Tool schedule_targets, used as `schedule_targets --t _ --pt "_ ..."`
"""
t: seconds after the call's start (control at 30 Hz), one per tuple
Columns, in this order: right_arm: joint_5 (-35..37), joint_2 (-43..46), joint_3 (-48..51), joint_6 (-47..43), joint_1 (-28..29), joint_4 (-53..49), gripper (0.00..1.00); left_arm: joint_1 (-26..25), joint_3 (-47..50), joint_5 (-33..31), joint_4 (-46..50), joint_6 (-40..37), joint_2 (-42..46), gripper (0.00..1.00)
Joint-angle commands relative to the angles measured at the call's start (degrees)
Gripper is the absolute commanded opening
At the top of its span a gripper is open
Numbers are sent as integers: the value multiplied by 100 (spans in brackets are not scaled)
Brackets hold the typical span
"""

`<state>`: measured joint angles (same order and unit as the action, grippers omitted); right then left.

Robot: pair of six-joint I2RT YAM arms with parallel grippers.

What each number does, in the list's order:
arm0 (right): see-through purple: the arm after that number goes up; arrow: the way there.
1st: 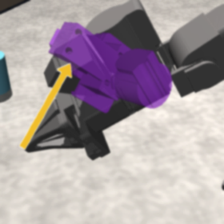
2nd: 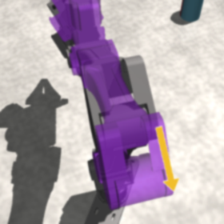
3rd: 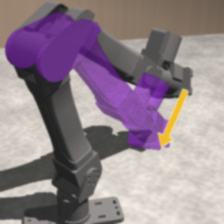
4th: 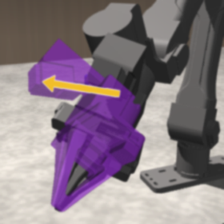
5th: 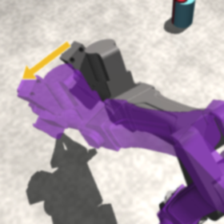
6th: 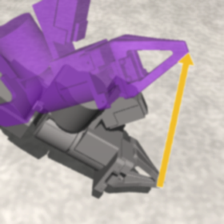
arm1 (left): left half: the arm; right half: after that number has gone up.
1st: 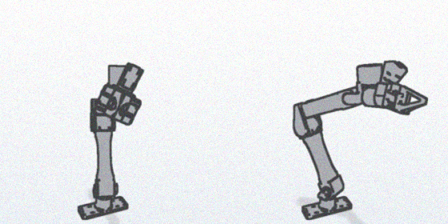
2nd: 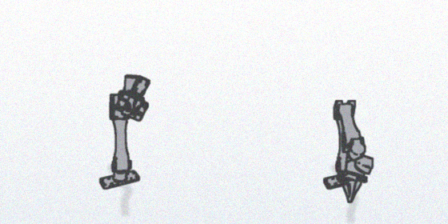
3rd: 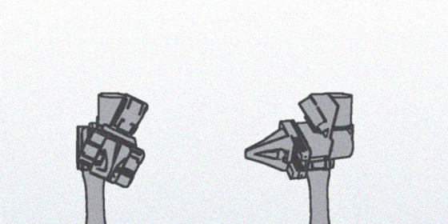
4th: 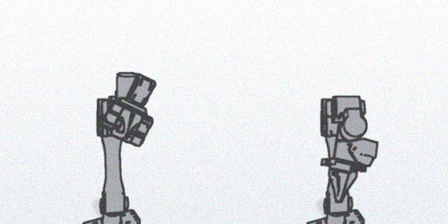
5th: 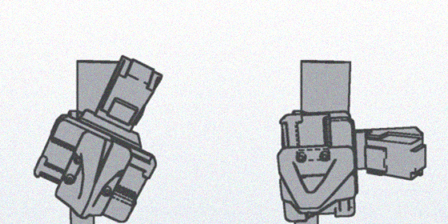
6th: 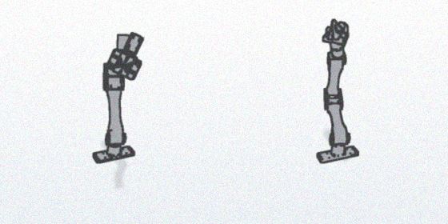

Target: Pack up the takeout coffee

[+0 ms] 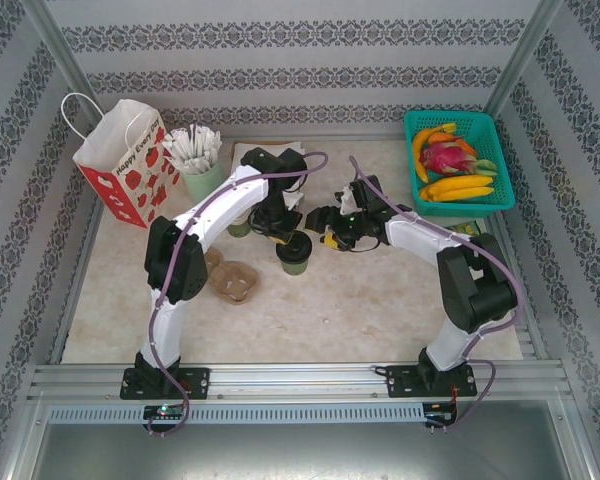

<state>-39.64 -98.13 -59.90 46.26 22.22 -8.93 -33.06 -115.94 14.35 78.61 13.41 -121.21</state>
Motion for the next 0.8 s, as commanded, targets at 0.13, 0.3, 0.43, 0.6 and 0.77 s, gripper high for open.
schedule_targets --t 0.13,0.3,0.43,0.6,0.77 --pt "-70 -470 65 -254 141 -482 74 -78 153 -104 199 -42 -218 0" --pt "414 -662 695 -242 265 -604 74 -78 733 218 -81 127 -252 0" --pt "939 -780 1146 -398 370 -824 74 -78 1112 221 -160 264 -232 0" --pt "1087 -818 1232 -463 399 -873 74 -82 1469 249 -237 359 -307 0" --pt "768 -79 658 -591 402 -596 77 -69 1021 -81 -147 653 -121 0"
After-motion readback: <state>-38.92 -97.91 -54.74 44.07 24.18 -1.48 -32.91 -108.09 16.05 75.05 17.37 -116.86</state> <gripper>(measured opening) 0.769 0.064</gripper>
